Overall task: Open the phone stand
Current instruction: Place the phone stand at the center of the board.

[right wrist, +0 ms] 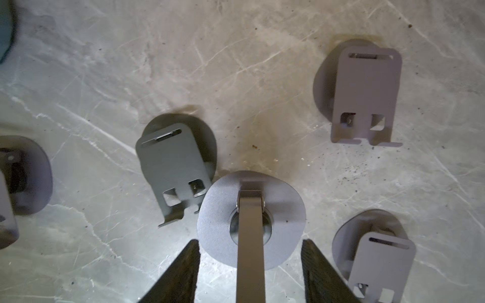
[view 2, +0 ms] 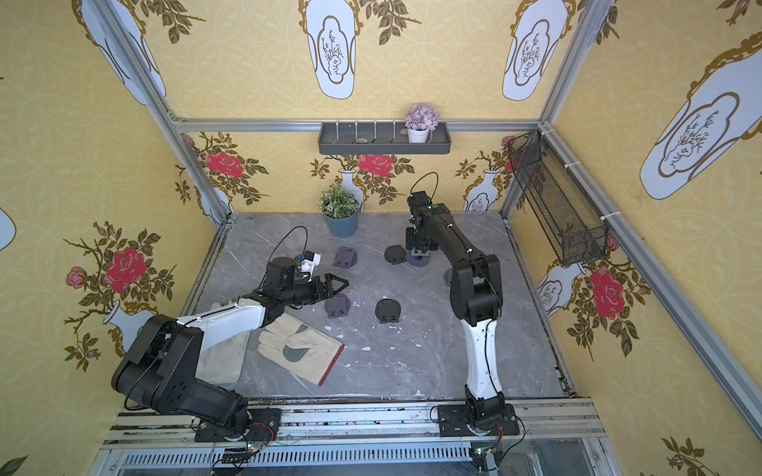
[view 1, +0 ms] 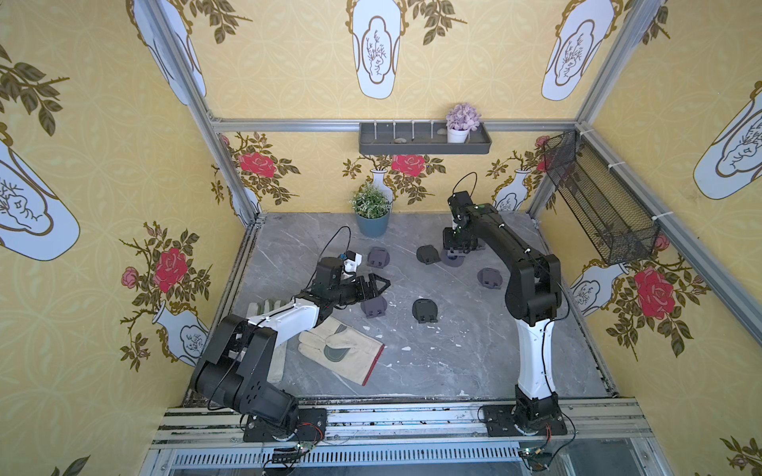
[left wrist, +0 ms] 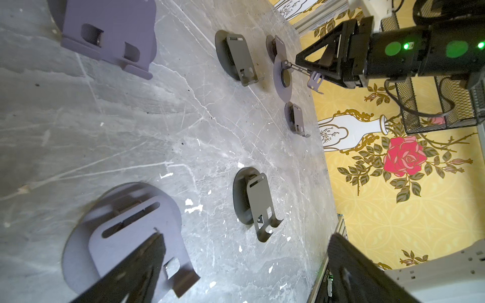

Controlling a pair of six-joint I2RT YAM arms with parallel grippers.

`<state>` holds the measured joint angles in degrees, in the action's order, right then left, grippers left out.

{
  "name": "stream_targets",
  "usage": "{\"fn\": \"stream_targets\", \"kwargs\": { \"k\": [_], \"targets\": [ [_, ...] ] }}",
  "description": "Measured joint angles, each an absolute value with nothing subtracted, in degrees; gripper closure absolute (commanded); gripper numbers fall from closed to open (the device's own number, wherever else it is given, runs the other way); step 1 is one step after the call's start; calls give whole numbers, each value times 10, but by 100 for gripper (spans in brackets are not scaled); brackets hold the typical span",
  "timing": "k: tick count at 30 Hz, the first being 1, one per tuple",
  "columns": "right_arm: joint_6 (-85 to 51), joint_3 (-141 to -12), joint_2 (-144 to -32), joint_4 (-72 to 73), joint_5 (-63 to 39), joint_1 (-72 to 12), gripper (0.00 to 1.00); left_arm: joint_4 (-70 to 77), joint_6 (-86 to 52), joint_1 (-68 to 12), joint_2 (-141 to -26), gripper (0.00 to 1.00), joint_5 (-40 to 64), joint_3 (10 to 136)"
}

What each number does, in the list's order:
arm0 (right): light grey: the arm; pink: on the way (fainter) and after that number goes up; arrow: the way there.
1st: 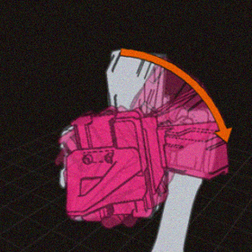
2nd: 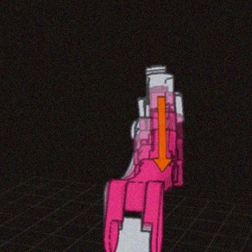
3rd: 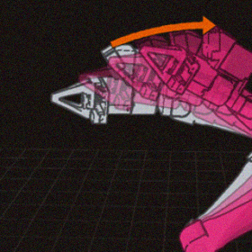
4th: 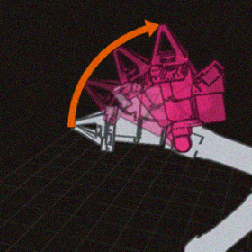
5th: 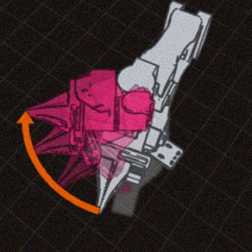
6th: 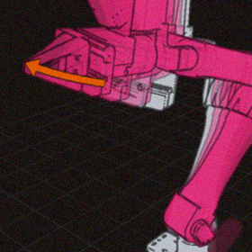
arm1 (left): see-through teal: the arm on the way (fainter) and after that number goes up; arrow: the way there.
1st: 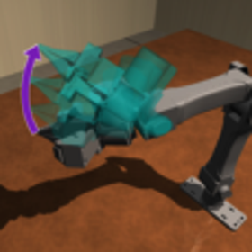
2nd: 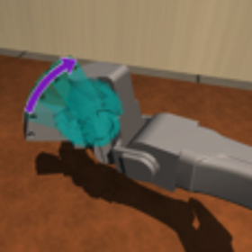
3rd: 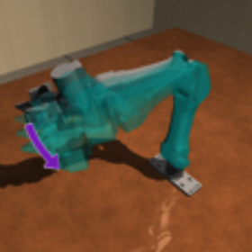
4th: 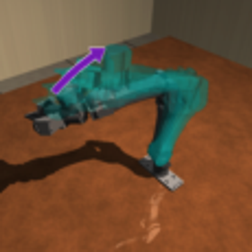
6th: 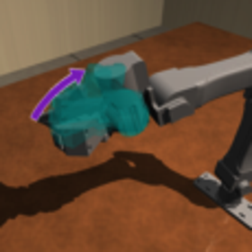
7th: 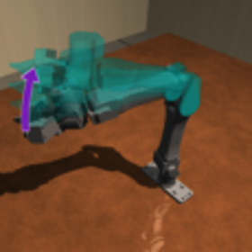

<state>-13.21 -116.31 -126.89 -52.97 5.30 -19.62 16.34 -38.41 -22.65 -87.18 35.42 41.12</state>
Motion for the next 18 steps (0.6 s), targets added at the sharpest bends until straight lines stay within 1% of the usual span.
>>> {"fn": "stream_targets", "kwargs": {
  "k": [6, 10, 18],
  "targets": [
    [-119, -1222, -1314, -553, 62, -164, 60, 152, -375, -227, -888, 1, 355, 418],
    [-109, -1242, -1338, -558, 48, -160, 59, 151, -373, -227, -900, 1, 356, 425],
    [-98, -1268, -1370, -571, 19, -159, 56, 154, -372, -227, -922, 1, 360, 440]
  ]
}}
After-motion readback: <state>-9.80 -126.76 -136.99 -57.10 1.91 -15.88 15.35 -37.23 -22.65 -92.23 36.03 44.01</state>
